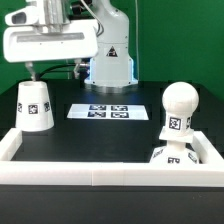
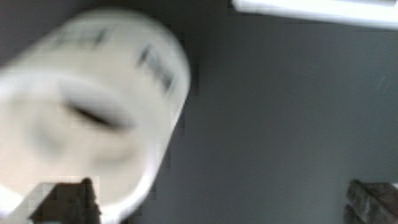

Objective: Assemble lamp

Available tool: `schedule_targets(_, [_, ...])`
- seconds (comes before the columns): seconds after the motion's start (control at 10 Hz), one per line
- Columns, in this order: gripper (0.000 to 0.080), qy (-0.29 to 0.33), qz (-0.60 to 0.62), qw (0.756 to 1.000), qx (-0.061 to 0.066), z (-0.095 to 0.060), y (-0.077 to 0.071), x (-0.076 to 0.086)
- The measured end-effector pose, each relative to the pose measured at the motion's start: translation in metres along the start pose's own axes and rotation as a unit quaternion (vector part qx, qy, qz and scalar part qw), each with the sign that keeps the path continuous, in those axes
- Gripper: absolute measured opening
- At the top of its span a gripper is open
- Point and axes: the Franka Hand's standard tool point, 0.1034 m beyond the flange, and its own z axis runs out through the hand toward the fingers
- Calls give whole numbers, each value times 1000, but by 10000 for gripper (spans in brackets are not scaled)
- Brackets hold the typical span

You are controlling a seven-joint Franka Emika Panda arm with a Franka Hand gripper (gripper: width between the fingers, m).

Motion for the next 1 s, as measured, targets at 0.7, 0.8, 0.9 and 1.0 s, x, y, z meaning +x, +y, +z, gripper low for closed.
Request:
schedule_targets(0.7, [699,-7,3,1000,-2,10,0,-17])
schedule_targets(0.8, [699,-8,3,1000,-3,12,-1,-21])
schedule_targets(0.9, [699,-10,2,1000,-3,13,-1,-24])
schedule_targets(1.0, [699,-12,0,1000,-3,15,-1,-24])
